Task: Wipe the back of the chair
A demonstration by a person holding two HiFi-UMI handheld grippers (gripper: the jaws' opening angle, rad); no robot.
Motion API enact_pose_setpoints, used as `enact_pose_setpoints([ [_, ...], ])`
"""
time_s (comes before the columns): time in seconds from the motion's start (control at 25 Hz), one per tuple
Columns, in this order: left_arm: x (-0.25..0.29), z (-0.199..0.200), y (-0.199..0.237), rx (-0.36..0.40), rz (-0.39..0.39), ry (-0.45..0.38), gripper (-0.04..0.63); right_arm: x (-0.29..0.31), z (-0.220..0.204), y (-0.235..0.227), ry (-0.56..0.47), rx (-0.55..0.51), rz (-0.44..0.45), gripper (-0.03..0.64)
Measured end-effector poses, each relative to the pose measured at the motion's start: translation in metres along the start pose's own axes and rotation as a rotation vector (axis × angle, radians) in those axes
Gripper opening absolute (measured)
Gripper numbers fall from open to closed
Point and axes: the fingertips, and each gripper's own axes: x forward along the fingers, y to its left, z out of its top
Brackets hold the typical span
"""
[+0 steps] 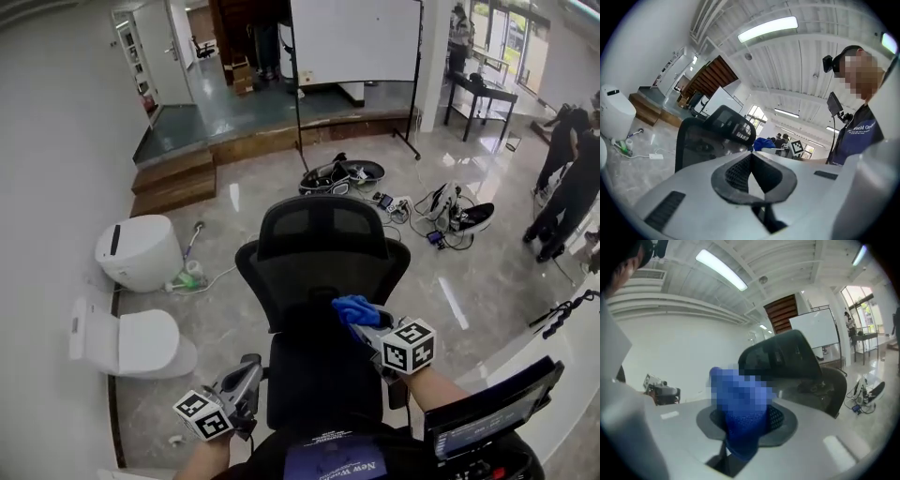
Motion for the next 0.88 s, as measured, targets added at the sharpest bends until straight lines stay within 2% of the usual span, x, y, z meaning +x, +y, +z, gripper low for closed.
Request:
enact_pose_setpoints([
  [0.12, -0.01, 0.028, -0.02, 0.039, -0.004, -0.04, 0.003, -0.04, 0.035, 0.032, -0.06, -0.031, 0.052, 0.115],
  [0.2, -0.015, 0.04, -0.032, 0.056, -0.012, -0.067, 0.003, -0.067, 0.043, 0.047, -0.082, -0.056, 0.071, 0.115],
  [0.36, -0.022, 0.046, -0.055, 0.09, -0.038, -0.094, 0.003, -0.11, 0.029, 0.058, -0.11, -0.05, 0.065, 0.11],
  [0.6, -0.016, 0.037, -0.068, 0.099, -0.041, -0.08, 0.003, -0.121, -0.002, 0.044, -0.089, -0.014, 0.035, 0.106],
  [0.88, -0.01, 0.032, -0.077, 0.103, -0.053, -0.069, 0.003, -0.124, 0.002, 0.046, -0.086, -0.069, 0.036, 0.104],
])
